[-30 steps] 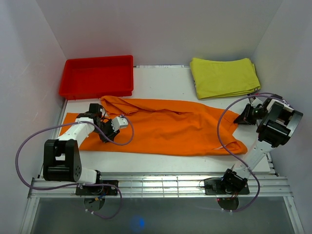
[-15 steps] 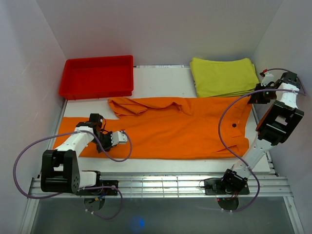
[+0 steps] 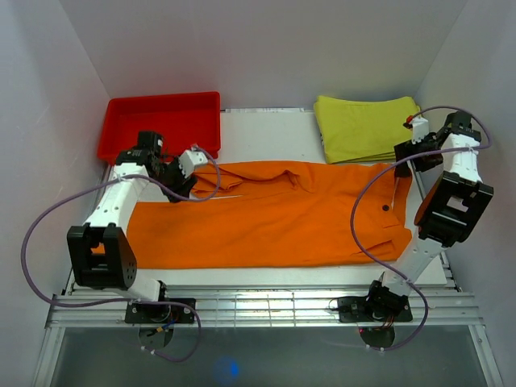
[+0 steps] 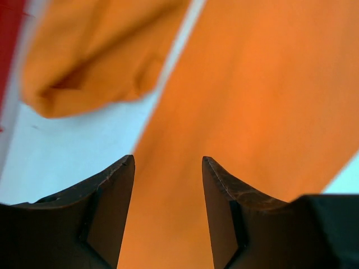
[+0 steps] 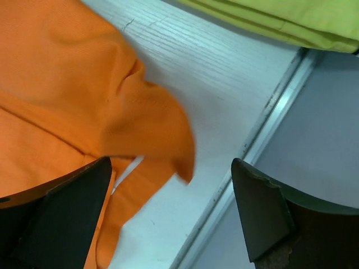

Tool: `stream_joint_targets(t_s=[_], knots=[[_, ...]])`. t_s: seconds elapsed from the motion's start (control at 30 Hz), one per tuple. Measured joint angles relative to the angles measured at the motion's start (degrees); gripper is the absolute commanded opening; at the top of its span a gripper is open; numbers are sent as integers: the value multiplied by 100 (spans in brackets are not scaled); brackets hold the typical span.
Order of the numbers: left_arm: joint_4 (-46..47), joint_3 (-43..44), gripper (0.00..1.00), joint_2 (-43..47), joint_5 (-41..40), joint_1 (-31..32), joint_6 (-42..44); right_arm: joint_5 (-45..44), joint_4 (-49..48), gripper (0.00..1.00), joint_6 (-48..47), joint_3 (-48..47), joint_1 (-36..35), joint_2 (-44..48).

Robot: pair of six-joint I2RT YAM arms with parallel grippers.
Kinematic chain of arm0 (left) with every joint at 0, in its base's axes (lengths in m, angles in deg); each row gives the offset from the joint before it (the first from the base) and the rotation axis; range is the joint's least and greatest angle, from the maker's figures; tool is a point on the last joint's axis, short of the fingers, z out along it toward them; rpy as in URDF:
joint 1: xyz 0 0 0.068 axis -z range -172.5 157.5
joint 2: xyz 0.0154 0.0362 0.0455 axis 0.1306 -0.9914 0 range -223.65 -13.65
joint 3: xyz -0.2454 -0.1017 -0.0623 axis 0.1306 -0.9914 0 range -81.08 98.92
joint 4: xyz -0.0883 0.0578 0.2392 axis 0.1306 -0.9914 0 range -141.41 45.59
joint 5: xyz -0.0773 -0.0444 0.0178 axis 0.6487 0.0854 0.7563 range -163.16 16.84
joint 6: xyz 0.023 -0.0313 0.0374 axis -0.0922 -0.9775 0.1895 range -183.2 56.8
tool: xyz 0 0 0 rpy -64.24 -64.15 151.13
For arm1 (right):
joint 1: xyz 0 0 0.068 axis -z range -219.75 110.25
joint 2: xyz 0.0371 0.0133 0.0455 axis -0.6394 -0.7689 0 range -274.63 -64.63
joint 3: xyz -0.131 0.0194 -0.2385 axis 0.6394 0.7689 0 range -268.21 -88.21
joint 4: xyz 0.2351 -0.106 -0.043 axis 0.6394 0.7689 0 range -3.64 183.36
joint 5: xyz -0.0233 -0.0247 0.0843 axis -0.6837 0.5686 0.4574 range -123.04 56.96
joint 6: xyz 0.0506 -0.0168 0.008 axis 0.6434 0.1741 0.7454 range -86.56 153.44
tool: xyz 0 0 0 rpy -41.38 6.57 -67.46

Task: Fold and stack the trousers
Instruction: Flatten the trousers out

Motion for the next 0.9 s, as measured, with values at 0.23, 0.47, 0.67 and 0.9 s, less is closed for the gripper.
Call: stream_joint_targets(t_s=[0.23, 0.47, 0.67, 0.9], knots=[[1246, 1211, 61, -1537, -52, 0, -2258, -44, 334, 82, -144, 42, -319, 916], [1882, 1495, 61, -2448, -1008, 0, -4057, 68, 308, 73, -109, 1185, -1598, 1502], [2090, 1414, 62, -2437, -1707, -2, -5285, 39, 96, 64, 22, 2135, -2076, 1486], [2273, 754, 60, -2417, -1987, -33, -6161, -439, -284, 56, -109, 3407, -2127, 1488]])
